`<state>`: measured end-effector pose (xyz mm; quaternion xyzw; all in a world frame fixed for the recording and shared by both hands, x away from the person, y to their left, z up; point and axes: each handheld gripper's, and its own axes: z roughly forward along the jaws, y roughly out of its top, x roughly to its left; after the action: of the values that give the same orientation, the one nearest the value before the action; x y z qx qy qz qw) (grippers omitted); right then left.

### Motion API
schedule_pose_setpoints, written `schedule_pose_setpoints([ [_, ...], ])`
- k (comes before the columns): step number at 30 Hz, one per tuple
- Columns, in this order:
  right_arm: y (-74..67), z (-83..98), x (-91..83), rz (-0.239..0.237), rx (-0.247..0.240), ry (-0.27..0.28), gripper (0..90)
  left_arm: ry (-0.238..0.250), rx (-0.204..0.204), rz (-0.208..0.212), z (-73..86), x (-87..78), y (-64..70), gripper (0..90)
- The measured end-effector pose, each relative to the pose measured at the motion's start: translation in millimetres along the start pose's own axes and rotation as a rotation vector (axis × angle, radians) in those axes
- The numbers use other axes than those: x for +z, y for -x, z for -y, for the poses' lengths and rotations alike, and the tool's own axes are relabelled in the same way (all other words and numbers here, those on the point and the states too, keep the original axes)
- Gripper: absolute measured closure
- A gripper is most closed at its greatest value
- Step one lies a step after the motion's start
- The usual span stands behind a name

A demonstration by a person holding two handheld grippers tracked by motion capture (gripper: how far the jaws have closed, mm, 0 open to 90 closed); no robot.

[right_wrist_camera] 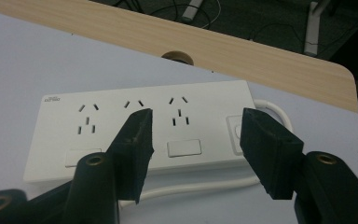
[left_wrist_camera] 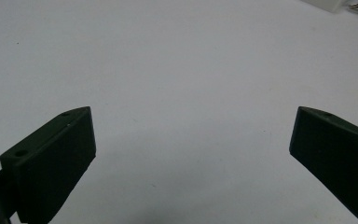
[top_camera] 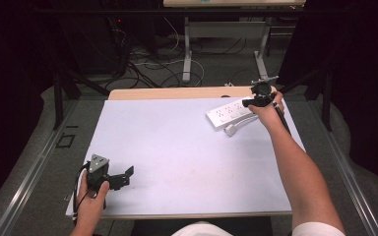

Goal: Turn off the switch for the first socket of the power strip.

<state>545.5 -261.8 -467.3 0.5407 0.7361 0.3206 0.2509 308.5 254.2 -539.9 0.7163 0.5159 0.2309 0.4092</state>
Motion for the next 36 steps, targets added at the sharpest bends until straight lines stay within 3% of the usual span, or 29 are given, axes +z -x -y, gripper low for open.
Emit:
schedule_pose_setpoints([
  [3, 0.0, 0.0, 1.4, -0.004, 0.007, 0.000, 48.0, 0.002, -0.004, -0.001, 0.1, 0.1, 0.1, 0.1],
  [10, 0.0, -0.4, 7.5, 0.006, -0.028, 0.016, 58.5, 0.007, -0.005, -0.001, 0.4, -0.2, 0.4, 0.1],
  [12, -0.4, 0.3, 9.0, -0.002, 0.011, 0.018, 60.3, 0.005, -0.003, -0.001, 0.4, -0.4, 0.1, 0.1],
  [16, -3.0, 1.7, 13.0, -0.014, 0.032, 0.007, 64.7, 0.005, -0.002, -0.002, 0.5, -0.5, -0.3, 0.1],
  [28, -4.7, 6.5, 25.3, -0.025, 0.067, -0.036, 74.0, 0.002, -0.004, 0.002, 0.6, -1.1, -0.6, 0.1],
  [36, -4.7, 8.7, 31.5, -0.028, 0.067, -0.033, 84.3, 0.009, -0.004, 0.000, 0.7, -1.4, -0.7, 0.1],
])
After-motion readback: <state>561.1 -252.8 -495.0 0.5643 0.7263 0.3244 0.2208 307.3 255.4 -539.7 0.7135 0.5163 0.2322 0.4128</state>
